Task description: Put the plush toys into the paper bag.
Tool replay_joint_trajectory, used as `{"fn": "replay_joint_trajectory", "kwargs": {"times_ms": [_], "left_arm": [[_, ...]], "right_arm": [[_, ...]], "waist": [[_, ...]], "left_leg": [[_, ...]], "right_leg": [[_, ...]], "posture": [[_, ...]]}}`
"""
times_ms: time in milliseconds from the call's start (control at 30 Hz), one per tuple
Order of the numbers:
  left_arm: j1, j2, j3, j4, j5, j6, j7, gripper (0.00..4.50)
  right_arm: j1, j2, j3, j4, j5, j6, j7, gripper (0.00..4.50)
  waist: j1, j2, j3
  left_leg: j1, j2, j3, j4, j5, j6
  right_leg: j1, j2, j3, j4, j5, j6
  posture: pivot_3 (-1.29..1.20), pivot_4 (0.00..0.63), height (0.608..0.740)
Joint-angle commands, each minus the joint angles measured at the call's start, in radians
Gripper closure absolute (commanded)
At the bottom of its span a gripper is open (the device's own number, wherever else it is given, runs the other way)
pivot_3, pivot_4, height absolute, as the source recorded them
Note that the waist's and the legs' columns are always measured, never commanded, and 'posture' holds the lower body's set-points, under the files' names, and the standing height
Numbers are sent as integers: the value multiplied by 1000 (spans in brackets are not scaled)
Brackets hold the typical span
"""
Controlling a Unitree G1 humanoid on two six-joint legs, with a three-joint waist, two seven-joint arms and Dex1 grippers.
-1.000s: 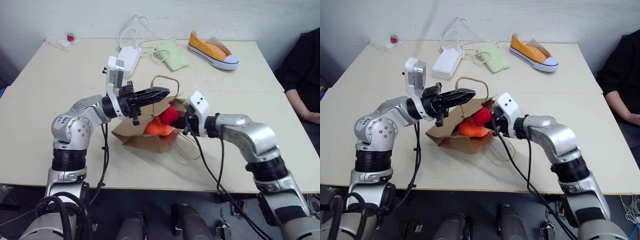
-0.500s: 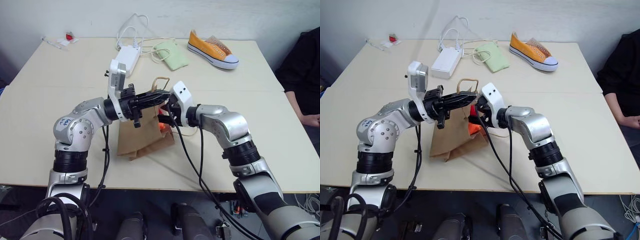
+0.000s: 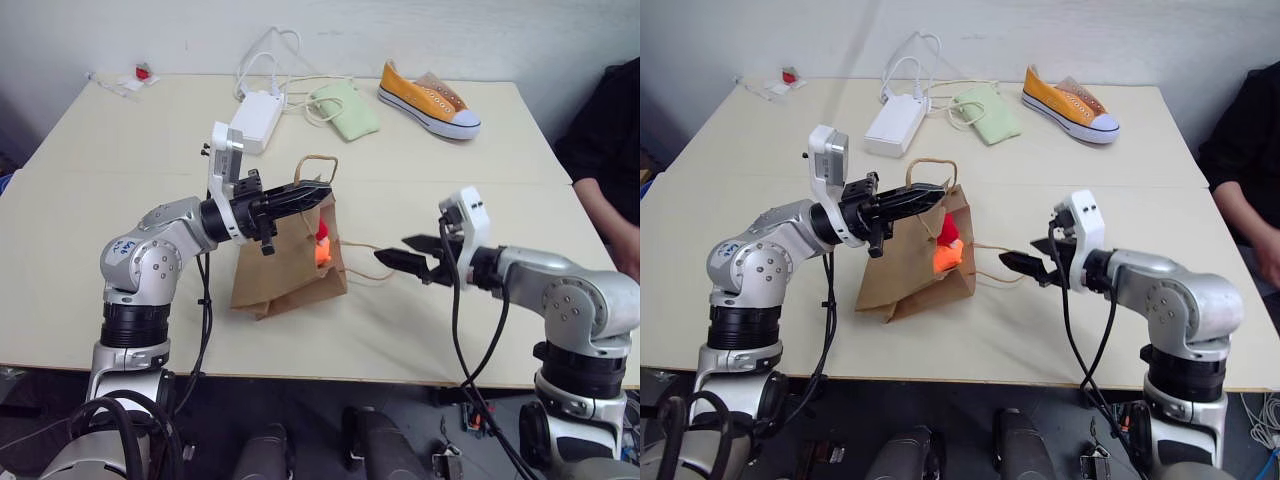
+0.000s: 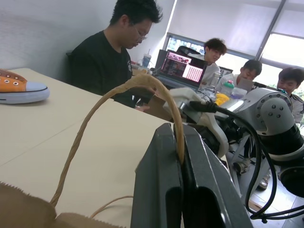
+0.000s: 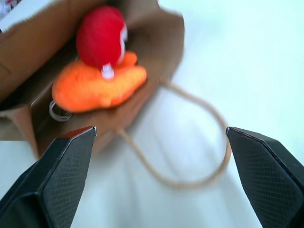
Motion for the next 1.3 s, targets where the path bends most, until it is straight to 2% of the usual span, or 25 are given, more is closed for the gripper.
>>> {"fn": "replay_joint_trajectory", "kwargs": {"times_ms": [33, 167, 300, 333, 400, 500, 667, 833, 967, 1067, 1233, 1300], "left_arm": [[-8, 3, 10, -29, -6, -14, -1, 4500], [-8, 5, 8, -37, -6, -10, 2, 4500], [-12, 7, 9, -39, -7, -8, 4, 4500], [-12, 7, 10, -39, -7, -8, 5, 4500], [-11, 7, 9, -41, -7, -8, 6, 4500], [-9, 9, 10, -45, -8, -7, 8, 4500], [-4, 11, 12, -48, -9, -8, 11, 4500], [0, 13, 12, -45, -7, -11, 10, 4500], [-5, 11, 9, -39, -5, -15, 7, 4500], [-10, 7, 3, -36, -3, -18, 5, 4500], [-19, 10, 3, -34, -4, -15, 1, 4500], [-19, 14, 3, -34, -3, -14, -1, 4500]], "right_arm": [[6, 63, -77, -4, 12, 58, -62, 53], [-26, 225, -178, 70, 7, 101, -131, 53], [-63, 318, -231, 144, -11, 73, -196, 53], [-73, 338, -247, 164, -15, 61, -212, 221], [-83, 355, -257, 184, -17, 28, -233, 655], [-99, 371, -277, 193, -5, 17, -259, 1758], [-54, 315, -249, 143, 8, 46, -253, 3504], [-17, 251, -281, 67, 54, 116, -231, 3504], [7, 256, -276, 63, 79, 121, -224, 3504], [3, 306, -272, 102, 72, 103, -232, 2942], [-49, 348, -279, 225, 24, 3, -288, 1253], [-79, 357, -281, 277, 28, -24, -299, 1253]], "waist": [[-1, 0, 0], [1, 0, 0], [2, 0, 0], [2, 0, 0], [1, 0, 0], [1, 0, 0], [1, 0, 0], [2, 0, 0], [-1, 0, 0], [-2, 0, 0], [-1, 0, 0], [0, 0, 0]], "left_leg": [[0, 0, 0, 0, 0, 0], [0, 0, 0, 0, 1, 0], [-1, -1, 0, 0, 1, 0], [-1, -1, 0, 0, 1, 0], [-1, -1, 0, 0, 1, 0], [-1, -1, 0, 0, 1, 0], [-1, -1, 0, 0, 1, 0], [-1, -1, 0, -1, 1, 0], [-1, -1, 0, -1, 1, 0], [-1, -1, 0, -1, 1, 0], [0, -1, 0, -1, 1, 0], [0, -1, 0, -1, 1, 0]], "right_leg": [[0, 0, 0, 0, 0, 0], [0, 0, 0, 1, 0, 0], [-1, 0, 0, 0, 0, 0], [-1, 0, 0, 0, 0, 0], [-1, 0, 0, 0, 0, 0], [-1, 0, 0, 0, 0, 0], [-1, 0, 0, 0, 0, 0], [-1, 0, 0, 0, 0, 0], [-1, 0, 0, 0, 0, 0], [-1, 0, 0, 0, 0, 0], [0, 0, 1, 0, 0, 0], [0, 0, 1, 0, 0, 0]], "posture": [[0, 150, 740], [0, 150, 740], [0, 150, 740], [0, 150, 740], [0, 150, 740], [0, 150, 740], [0, 150, 740], [0, 150, 740], [0, 150, 740], [0, 150, 740], [0, 150, 740], [0, 150, 740]]}}
